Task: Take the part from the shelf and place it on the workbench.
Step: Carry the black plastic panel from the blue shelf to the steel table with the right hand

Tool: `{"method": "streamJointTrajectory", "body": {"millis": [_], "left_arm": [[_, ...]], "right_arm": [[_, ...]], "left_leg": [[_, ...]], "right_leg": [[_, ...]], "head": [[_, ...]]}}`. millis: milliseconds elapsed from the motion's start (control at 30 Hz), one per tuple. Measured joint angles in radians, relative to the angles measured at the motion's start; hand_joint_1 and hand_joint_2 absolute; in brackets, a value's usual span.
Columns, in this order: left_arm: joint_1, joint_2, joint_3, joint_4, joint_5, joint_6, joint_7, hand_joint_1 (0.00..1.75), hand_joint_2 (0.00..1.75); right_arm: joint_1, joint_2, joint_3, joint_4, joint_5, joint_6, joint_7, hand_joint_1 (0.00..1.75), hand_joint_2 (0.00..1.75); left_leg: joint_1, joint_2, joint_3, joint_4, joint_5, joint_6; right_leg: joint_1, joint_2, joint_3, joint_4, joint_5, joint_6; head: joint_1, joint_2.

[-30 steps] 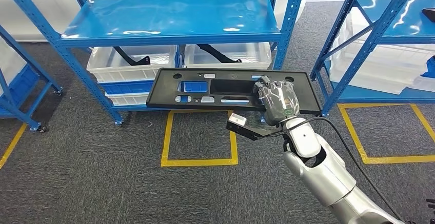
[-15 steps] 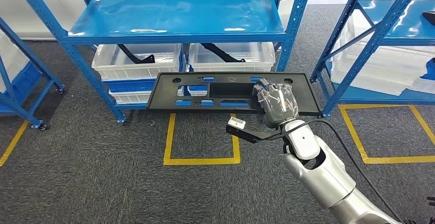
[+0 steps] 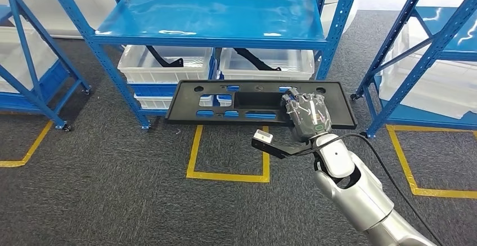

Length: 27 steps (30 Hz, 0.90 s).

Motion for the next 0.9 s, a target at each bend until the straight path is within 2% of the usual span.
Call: {"method": "streamJointTrajectory", "body": {"millis": [33,67,100,133,167,200,233,267,300,333,367,400,433,467,500,533,600,667,700,733,767,800,833,867,900], "left_arm": [[0.001,0.000,0.000,0.000,0.000,0.002,-0.002,0.00,1.75],[0.001,0.000,0.000,0.000,0.000,0.005,-0.004,0.00,1.75],[0.000,0.001,0.001,0.000,0.000,0.009,-0.008,0.00,1.75],[-0.001,0.002,0.002,0.000,-0.001,0.011,-0.012,0.00,1.75],[-0.003,0.003,0.004,0.000,-0.001,0.012,-0.015,0.00,1.75],[-0.003,0.004,0.006,0.000,-0.002,0.012,-0.017,0.00,1.75],[-0.002,0.004,0.009,0.000,-0.005,0.011,-0.017,0.00,1.75],[-0.001,0.005,0.011,0.000,-0.007,0.010,-0.016,0.00,1.75],[0.000,0.006,0.014,0.000,-0.011,0.008,-0.015,0.00,1.75],[0.000,0.007,0.016,0.000,-0.013,0.007,-0.013,0.00,1.75],[-0.001,0.008,0.017,0.000,-0.015,0.006,-0.009,0.00,1.75],[-0.001,0.010,0.017,0.000,-0.017,0.005,-0.006,0.00,1.75],[-0.001,0.010,0.018,0.000,-0.017,0.005,-0.004,0.00,1.75],[0.001,0.011,0.018,0.000,-0.018,0.004,-0.003,0.00,1.75],[0.004,0.012,0.018,0.000,-0.018,0.004,-0.002,0.00,1.75],[0.008,0.012,0.019,0.000,-0.018,0.004,-0.002,0.00,1.75],[0.013,0.013,0.019,0.000,-0.018,0.004,-0.002,0.00,1.75],[0.012,0.014,0.020,0.000,-0.019,0.004,-0.002,0.00,1.75],[0.011,0.014,0.020,0.000,-0.019,0.004,-0.002,0.00,1.75],[0.011,0.014,0.020,0.000,-0.019,0.004,-0.002,0.00,1.75],[0.012,0.014,0.020,0.000,-0.019,0.004,-0.002,0.00,1.75],[0.012,0.014,0.020,0.000,-0.019,0.003,-0.002,0.00,1.75],[0.012,0.014,0.020,0.000,-0.019,0.003,-0.002,0.00,1.75],[0.011,0.012,0.021,0.000,-0.019,0.003,-0.002,0.00,1.75],[0.009,0.011,0.021,0.000,-0.020,0.002,-0.001,0.00,1.75]], "right_arm": [[-0.001,0.000,-0.001,-0.001,-0.001,-0.001,0.000,1.75,1.75],[-0.001,0.001,-0.001,-0.002,-0.001,-0.003,0.000,1.75,1.75],[-0.002,0.001,-0.002,-0.002,-0.003,-0.005,0.000,1.75,1.75],[-0.001,0.001,-0.002,-0.002,-0.004,-0.006,0.001,1.75,1.75],[0.000,0.002,-0.002,-0.002,-0.005,-0.008,0.002,1.75,1.75],[0.003,0.002,-0.002,-0.002,-0.006,-0.009,0.003,1.75,1.75],[0.006,0.002,-0.002,-0.002,-0.006,-0.010,0.004,1.75,1.75],[0.010,0.002,-0.002,-0.002,-0.006,-0.012,0.004,1.75,1.75],[0.012,0.002,-0.002,-0.002,-0.006,-0.014,0.004,1.75,1.75],[0.014,0.002,-0.002,-0.002,-0.006,-0.016,0.005,1.75,1.75],[0.014,0.002,-0.002,-0.002,-0.006,-0.018,0.006,1.75,1.75],[0.014,0.001,-0.002,-0.002,-0.006,-0.020,0.007,1.75,1.75],[0.014,0.000,-0.003,-0.002,-0.006,-0.021,0.008,1.75,1.75],[0.014,-0.001,-0.003,-0.002,-0.006,-0.022,0.009,1.75,1.75],[0.015,-0.002,-0.004,-0.002,-0.006,-0.023,0.010,1.75,1.75],[0.015,-0.003,-0.004,-0.003,-0.006,-0.023,0.011,1.75,1.75],[0.018,-0.004,-0.004,-0.005,-0.006,-0.023,0.012,1.75,1.75],[0.023,-0.006,-0.005,-0.008,-0.006,-0.023,0.014,1.75,1.75],[0.028,-0.008,-0.005,-0.009,-0.006,-0.023,0.015,1.75,1.75],[0.033,-0.011,-0.006,-0.009,-0.006,-0.023,0.015,1.75,1.75],[0.037,-0.012,-0.006,-0.009,-0.006,-0.023,0.016,1.75,1.75],[0.041,-0.013,-0.006,-0.010,-0.005,-0.023,0.016,1.75,1.75],[0.042,-0.014,-0.006,-0.010,-0.005,-0.023,0.016,1.75,1.75],[0.042,-0.014,-0.006,-0.011,-0.004,-0.023,0.016,1.75,1.75],[0.042,-0.014,-0.006,-0.012,-0.003,-0.023,0.016,1.75,1.75]], "left_leg": [[0.002,0.004,-0.004,0.004,-0.003,-0.006],[0.003,0.018,-0.015,0.026,-0.016,-0.010],[0.003,0.036,-0.039,0.073,-0.042,-0.012],[0.003,0.057,-0.074,0.145,-0.078,-0.014],[0.003,0.067,-0.116,0.228,-0.116,-0.017],[0.004,0.071,-0.152,0.300,-0.142,-0.020],[0.004,0.072,-0.173,0.338,-0.149,-0.023],[0.004,0.075,-0.172,0.333,-0.135,-0.025],[0.004,0.082,-0.148,0.282,-0.104,-0.026],[0.004,0.101,-0.111,0.205,-0.066,-0.027],[0.003,0.130,-0.072,0.124,-0.032,-0.028],[0.002,0.153,-0.045,0.066,-0.009,-0.024],[0.001,0.167,-0.032,0.034,0.003,-0.018],[-0.001,0.167,-0.032,0.025,0.005,-0.010],[-0.002,0.152,-0.036,0.030,0.004,0.000],[-0.002,0.140,-0.038,0.031,0.004,0.008],[-0.002,0.117,-0.039,0.032,0.005,0.021],[-0.003,0.093,-0.039,0.032,0.004,0.030],[-0.004,0.079,-0.038,0.032,0.003,0.033],[-0.006,0.064,-0.037,0.032,0.001,0.035],[-0.007,0.049,-0.035,0.032,0.000,0.036],[-0.007,0.034,-0.032,0.032,-0.003,0.037],[-0.007,0.020,-0.028,0.032,-0.006,0.036],[-0.006,0.007,-0.026,0.032,-0.009,0.034],[-0.007,-0.006,-0.025,0.033,-0.013,0.031]], "right_leg": [[0.000,-0.010,0.001,-0.004,0.004,-0.008],[-0.002,-0.021,0.002,-0.009,0.008,-0.016],[-0.004,-0.033,0.003,-0.013,0.012,-0.022],[-0.003,-0.044,0.002,-0.014,0.013,-0.026],[-0.002,-0.054,0.000,-0.014,0.013,-0.028],[-0.001,-0.065,-0.001,-0.014,0.013,-0.030],[0.000,-0.076,-0.002,-0.014,0.013,-0.030],[0.000,-0.087,-0.003,-0.014,0.012,-0.029],[-0.001,-0.097,-0.002,-0.013,0.010,-0.027],[-0.001,-0.107,0.000,-0.012,0.008,-0.023],[0.002,-0.115,0.001,-0.009,0.004,-0.017],[0.006,-0.123,0.002,-0.007,0.000,-0.011],[0.011,-0.132,0.003,-0.004,-0.004,-0.005],[0.014,-0.142,0.003,-0.002,-0.008,0.001],[0.013,-0.153,0.004,0.000,-0.011,0.006],[0.010,-0.154,0.004,0.005,-0.018,0.012],[0.003,-0.123,-0.020,0.065,-0.059,0.019],[0.004,-0.076,-0.093,0.213,-0.127,0.020],[0.006,-0.065,-0.135,0.289,-0.151,0.019],[0.007,-0.059,-0.168,0.338,-0.158,0.017],[0.007,-0.055,-0.183,0.345,-0.143,0.014],[0.008,-0.051,-0.177,0.309,-0.108,0.010],[0.008,-0.039,-0.156,0.242,-0.060,0.004],[0.007,-0.013,-0.131,0.166,-0.012,-0.002],[0.006,0.011,-0.107,0.100,0.023,-0.008]], "head": [[0.000,0.000],[-0.001,0.000],[-0.001,0.000],[-0.001,0.000],[-0.001,0.000],[-0.001,0.000],[-0.001,0.000],[-0.001,0.000],[-0.001,0.000],[-0.001,0.000],[-0.001,0.000],[-0.001,0.000],[-0.001,0.000],[-0.001,0.000],[-0.001,0.000],[-0.001,0.000],[-0.001,0.000],[-0.001,0.000],[-0.001,0.000],[-0.001,0.000],[-0.001,0.000],[-0.001,0.000],[-0.001,0.000],[-0.001,0.000],[-0.001,0.000]]}}
